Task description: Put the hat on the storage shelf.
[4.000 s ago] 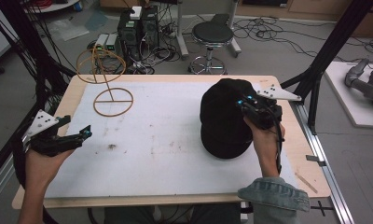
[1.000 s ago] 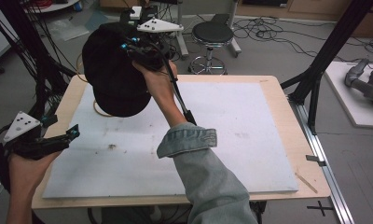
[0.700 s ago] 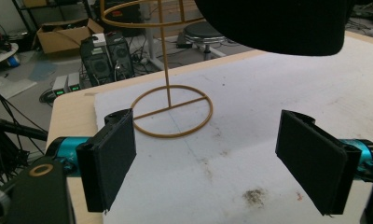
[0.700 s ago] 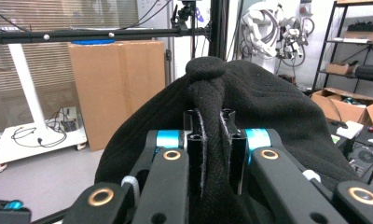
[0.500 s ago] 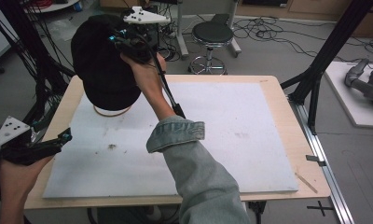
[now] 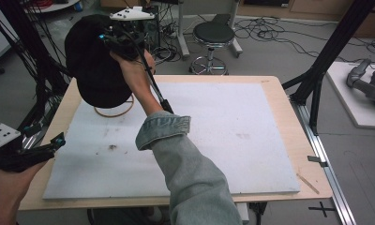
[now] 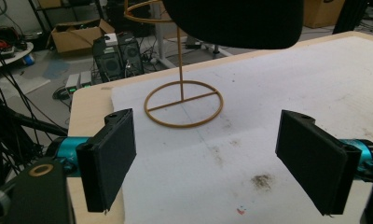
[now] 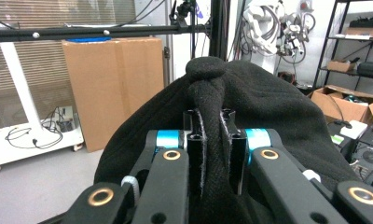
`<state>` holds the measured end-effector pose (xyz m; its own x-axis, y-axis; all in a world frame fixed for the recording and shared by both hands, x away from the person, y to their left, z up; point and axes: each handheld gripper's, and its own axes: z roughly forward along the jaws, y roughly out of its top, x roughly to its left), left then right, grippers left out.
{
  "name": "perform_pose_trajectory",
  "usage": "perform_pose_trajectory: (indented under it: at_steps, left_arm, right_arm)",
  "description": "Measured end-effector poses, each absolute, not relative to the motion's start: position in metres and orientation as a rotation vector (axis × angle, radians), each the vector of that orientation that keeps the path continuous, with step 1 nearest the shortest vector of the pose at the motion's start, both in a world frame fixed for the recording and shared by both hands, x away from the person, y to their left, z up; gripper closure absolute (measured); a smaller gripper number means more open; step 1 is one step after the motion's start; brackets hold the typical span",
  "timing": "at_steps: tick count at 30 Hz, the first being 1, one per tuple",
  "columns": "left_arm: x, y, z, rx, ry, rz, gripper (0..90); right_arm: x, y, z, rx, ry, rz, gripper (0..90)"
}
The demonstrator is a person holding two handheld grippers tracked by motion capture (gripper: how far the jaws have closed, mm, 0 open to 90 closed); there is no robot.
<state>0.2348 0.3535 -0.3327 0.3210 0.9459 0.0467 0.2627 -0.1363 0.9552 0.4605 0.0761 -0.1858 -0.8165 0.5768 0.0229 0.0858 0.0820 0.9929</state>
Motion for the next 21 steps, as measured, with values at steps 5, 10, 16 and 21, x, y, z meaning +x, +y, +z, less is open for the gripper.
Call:
perform_pose_trajectory:
  at_steps: [5, 10, 16, 21]
  left_arm:
    - [0.23, 0.355, -0.331, 1.618, 1.119, 0.895, 20.3]
    - [0.227, 0.358, -0.331, 1.614, 1.125, 0.898, 20.3]
    - [0.226, 0.359, -0.331, 1.611, 1.124, 0.898, 20.3]
    - [0.225, 0.361, -0.331, 1.612, 1.125, 0.9, 20.3]
  right_arm:
    - [0.467, 0.085, -0.189, 0.671, 2.005, 1.764, 84.3]
    - [0.474, 0.095, -0.191, 0.679, 2.016, 1.737, 84.2]
    - [0.484, 0.108, -0.198, 0.701, 2.041, 1.695, 83.9]
    - [0.495, 0.114, -0.206, 0.745, 2.061, 1.67, 83.7]
